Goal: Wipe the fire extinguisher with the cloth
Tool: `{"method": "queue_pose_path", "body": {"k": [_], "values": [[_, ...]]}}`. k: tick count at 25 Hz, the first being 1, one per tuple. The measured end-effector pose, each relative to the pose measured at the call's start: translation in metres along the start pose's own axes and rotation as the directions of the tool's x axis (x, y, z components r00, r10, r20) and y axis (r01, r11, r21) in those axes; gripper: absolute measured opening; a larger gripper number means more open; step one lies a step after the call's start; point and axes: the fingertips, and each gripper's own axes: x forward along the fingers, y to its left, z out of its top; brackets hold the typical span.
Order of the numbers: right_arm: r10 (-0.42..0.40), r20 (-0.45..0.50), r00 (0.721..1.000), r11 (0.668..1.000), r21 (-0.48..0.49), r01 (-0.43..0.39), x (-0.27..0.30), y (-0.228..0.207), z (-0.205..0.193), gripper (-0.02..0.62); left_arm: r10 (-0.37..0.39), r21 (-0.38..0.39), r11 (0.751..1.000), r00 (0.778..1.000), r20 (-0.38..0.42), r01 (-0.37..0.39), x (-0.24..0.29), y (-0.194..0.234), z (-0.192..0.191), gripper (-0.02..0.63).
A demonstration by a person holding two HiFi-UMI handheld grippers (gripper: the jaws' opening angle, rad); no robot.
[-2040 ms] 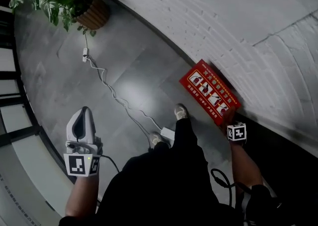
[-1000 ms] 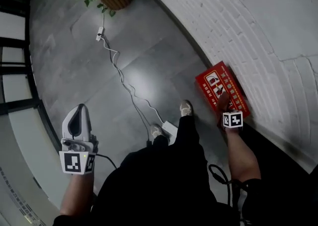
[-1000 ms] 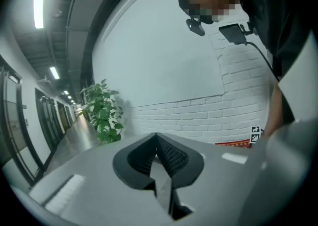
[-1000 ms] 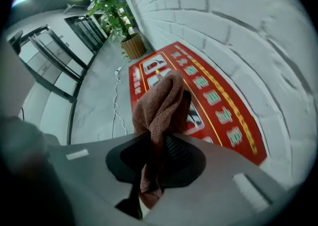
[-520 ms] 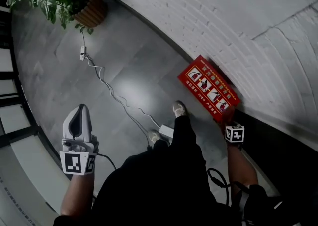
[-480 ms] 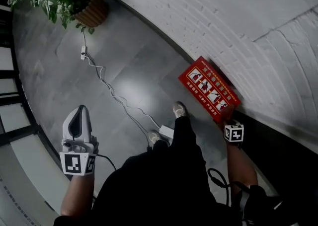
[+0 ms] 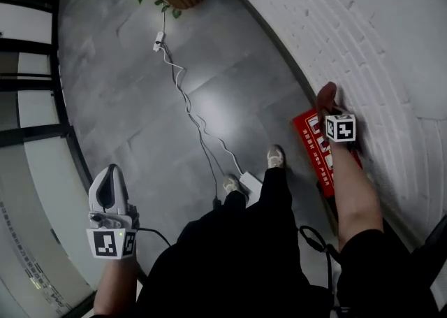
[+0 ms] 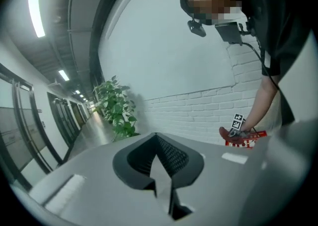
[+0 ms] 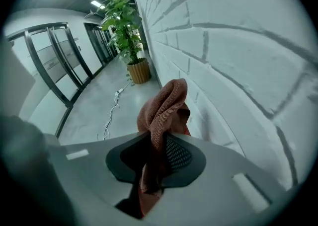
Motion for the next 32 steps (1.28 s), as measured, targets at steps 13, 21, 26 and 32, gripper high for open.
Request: {"method": "queue_pose_path", "body": {"k": [13, 21, 26, 32], "values": [[-0.076, -0.16, 0.984, 0.988, 0.122, 0.096, -0.047, -0.052, -0.102, 0.064, -0.04, -0.016, 0.999, 0.999, 0.034, 0.04, 0.007, -0.018, 0.005, 0.0], [-0.196, -0.285, 0.938, 0.887, 0.356, 0.293, -0.155, -0.101, -0.271, 0.064, -0.223, -0.019, 0.974, 0.968, 0.113, 0.227, 0.052, -0.077, 0.03, 0.0], [-0.212, -0.192, 0.958, 0.929, 0.265, 0.259, -0.161, -0.081, -0.246, 0.064, -0.239, -0.021, 0.97, 0.962, 0.13, 0.244, 0.053, -0.087, 0.031, 0.0], [-0.031, -0.029, 0.999, 0.999, 0.017, 0.032, -0.066, -0.001, -0.095, 0.064, -0.134, -0.033, 0.99, 0.989, 0.068, 0.137, 0.017, -0.053, 0.01, 0.0]]}}
